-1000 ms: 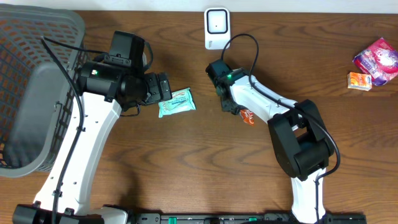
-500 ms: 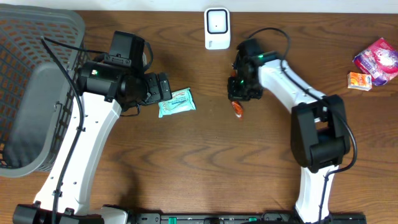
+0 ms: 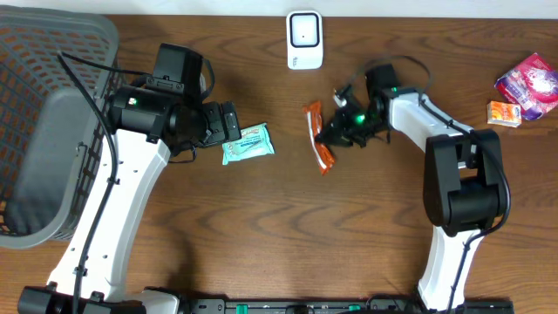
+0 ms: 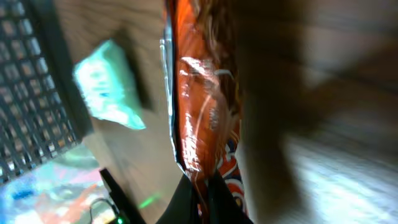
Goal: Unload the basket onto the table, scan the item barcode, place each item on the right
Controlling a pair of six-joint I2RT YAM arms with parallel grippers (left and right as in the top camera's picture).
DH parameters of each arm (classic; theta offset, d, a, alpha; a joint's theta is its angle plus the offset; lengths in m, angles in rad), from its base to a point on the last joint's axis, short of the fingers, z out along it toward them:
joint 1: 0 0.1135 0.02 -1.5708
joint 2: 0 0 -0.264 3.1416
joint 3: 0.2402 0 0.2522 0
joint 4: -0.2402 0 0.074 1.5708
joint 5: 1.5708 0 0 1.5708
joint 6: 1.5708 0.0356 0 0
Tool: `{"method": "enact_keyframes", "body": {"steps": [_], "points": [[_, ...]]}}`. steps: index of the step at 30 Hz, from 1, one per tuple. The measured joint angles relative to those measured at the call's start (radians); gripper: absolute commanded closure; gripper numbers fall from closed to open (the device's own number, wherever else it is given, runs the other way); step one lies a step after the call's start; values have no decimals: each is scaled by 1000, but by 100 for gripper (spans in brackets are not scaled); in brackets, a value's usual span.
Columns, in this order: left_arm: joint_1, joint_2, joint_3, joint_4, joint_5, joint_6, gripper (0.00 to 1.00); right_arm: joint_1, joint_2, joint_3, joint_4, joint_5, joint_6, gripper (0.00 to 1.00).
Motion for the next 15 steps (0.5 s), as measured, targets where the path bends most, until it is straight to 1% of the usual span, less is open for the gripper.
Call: {"method": "enact_keyframes", "body": {"steps": [2, 4, 7, 12, 13, 15], "points": [[0, 0, 0, 0, 0, 0, 2, -22, 6, -33, 10, -10, 19, 83], [0, 0, 0, 0, 0, 0, 2, -54, 7, -45, -2, -10, 29, 77], [0, 0, 0, 0, 0, 0, 2, -105, 7, -43, -32, -10, 35, 71], [0, 0, 0, 0, 0, 0, 2, -155, 1, -11, -171, 66, 31, 72], [0, 0, 0, 0, 0, 0, 2, -155, -7, -2, -199, 92, 27, 74], [0, 0, 0, 0, 0, 0, 2, -146, -38, 7, -241, 135, 9, 81]]}}
